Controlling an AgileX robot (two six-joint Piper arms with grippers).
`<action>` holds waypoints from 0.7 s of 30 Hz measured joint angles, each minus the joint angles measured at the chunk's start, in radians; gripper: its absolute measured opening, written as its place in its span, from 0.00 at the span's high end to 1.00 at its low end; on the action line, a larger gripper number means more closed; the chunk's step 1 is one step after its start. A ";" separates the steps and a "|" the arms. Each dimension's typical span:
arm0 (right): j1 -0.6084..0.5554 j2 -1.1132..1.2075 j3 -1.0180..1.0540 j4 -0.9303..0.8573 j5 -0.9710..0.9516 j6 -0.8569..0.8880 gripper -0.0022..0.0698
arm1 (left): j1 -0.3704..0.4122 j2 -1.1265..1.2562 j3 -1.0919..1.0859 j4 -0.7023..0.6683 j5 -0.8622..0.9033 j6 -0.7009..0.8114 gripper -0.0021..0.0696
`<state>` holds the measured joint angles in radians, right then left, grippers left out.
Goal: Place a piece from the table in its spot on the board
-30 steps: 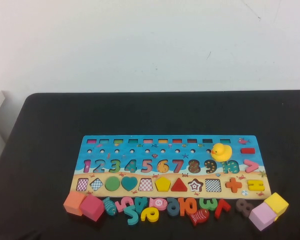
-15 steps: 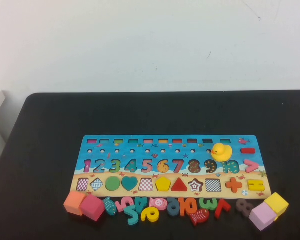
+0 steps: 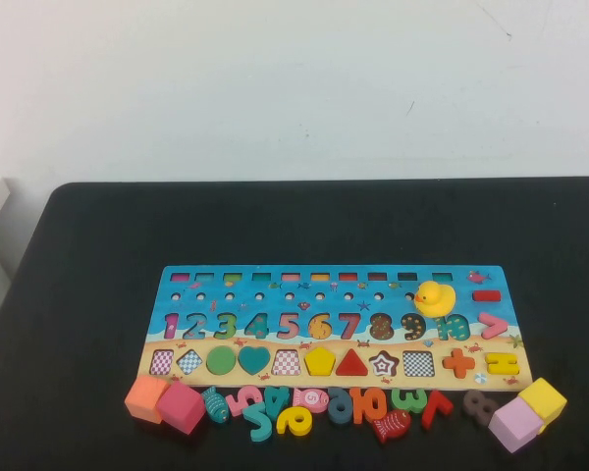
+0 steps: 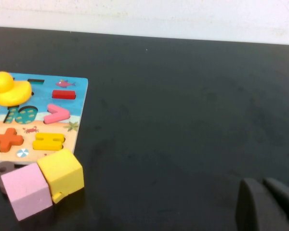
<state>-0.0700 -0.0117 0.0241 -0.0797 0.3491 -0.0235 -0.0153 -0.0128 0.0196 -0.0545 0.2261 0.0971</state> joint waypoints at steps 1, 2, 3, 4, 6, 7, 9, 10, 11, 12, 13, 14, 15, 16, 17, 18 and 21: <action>0.000 0.000 0.000 0.000 0.000 0.000 0.94 | 0.000 0.000 0.000 -0.002 0.013 0.000 0.97; 0.000 0.000 0.000 0.000 0.000 0.000 0.94 | 0.000 0.000 0.000 -0.002 0.027 0.000 0.97; 0.000 0.000 0.000 0.000 0.000 0.000 0.94 | 0.000 0.000 0.000 -0.002 0.042 0.000 0.97; 0.000 0.000 0.000 0.000 0.000 0.000 0.94 | 0.002 0.000 0.000 -0.002 0.049 0.000 0.97; 0.000 0.000 0.000 0.000 0.000 0.000 0.94 | 0.002 0.000 0.000 -0.002 0.059 0.000 0.97; 0.000 0.000 0.000 0.000 0.000 0.000 0.94 | 0.004 0.000 0.000 -0.002 0.061 0.000 0.97; 0.000 0.000 0.000 0.000 0.000 0.000 0.94 | 0.004 0.000 -0.002 -0.002 0.074 0.000 0.97; 0.000 0.000 0.000 0.000 0.000 0.000 0.94 | 0.004 0.000 -0.002 -0.002 0.076 0.000 0.97; 0.000 0.000 0.000 0.000 0.000 0.000 0.94 | 0.004 0.000 -0.002 -0.002 0.076 0.000 0.97; 0.000 0.000 0.000 0.000 0.000 0.000 0.94 | 0.004 0.000 -0.002 -0.002 0.076 0.000 0.97; 0.000 0.000 0.000 0.000 0.000 0.000 0.94 | 0.004 0.000 -0.002 -0.002 0.076 0.000 0.97; 0.000 0.000 0.000 0.000 0.000 0.000 0.94 | 0.004 0.000 -0.002 -0.002 0.076 0.000 0.97; 0.000 0.000 0.000 0.000 0.000 0.000 0.94 | 0.004 0.000 -0.002 -0.002 0.076 0.000 0.97; 0.000 0.000 0.000 0.000 0.000 0.000 0.94 | 0.004 0.000 -0.002 -0.002 0.076 0.000 0.97; 0.000 0.000 0.000 0.000 0.000 0.003 0.94 | 0.004 0.000 -0.002 -0.002 0.076 0.000 0.97; 0.000 0.000 0.000 0.000 0.000 0.011 0.94 | 0.004 0.000 -0.002 -0.002 0.076 0.000 0.97; 0.000 0.000 0.000 0.000 0.000 0.015 0.94 | 0.004 0.000 -0.002 -0.002 0.076 0.000 0.97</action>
<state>-0.0700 -0.0117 0.0241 -0.0797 0.3491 -0.0082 -0.0118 -0.0128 0.0178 -0.0565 0.3018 0.0971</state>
